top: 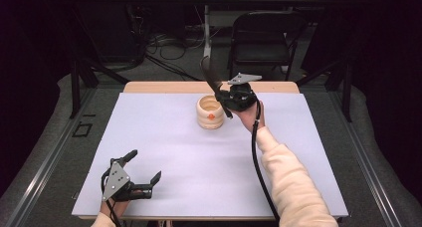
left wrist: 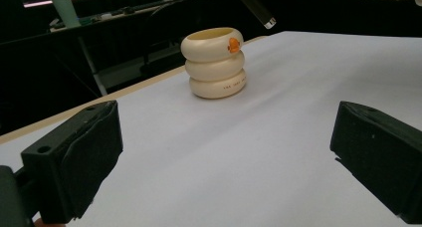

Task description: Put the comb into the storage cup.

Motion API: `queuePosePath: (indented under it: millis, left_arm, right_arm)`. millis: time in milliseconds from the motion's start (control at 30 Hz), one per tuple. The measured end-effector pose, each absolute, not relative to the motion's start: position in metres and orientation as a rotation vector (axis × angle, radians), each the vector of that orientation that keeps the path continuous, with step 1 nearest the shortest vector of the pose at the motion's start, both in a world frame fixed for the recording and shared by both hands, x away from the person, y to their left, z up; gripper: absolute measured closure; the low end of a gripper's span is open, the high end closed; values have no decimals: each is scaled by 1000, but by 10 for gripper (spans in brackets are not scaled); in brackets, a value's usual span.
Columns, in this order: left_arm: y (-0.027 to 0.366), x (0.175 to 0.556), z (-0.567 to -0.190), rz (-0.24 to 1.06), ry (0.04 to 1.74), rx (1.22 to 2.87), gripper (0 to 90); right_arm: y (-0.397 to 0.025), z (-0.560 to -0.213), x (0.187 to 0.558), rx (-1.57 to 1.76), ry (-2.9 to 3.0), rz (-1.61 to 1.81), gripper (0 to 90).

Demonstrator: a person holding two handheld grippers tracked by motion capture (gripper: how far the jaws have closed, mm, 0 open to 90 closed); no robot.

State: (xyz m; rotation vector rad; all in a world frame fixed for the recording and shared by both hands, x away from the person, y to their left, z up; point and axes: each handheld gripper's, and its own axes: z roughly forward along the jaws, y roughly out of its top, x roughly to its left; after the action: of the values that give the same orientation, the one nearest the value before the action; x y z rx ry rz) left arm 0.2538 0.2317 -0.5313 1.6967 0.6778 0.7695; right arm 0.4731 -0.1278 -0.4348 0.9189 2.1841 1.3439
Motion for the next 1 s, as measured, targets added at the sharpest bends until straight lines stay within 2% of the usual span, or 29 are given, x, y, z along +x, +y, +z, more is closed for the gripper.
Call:
queuePosePath:
  millis: [1000]
  left_arm:
    - [232,254,-531,768,678,1697,1]
  right_arm:
    - [-111,-421,483,893,2159,1370,723]
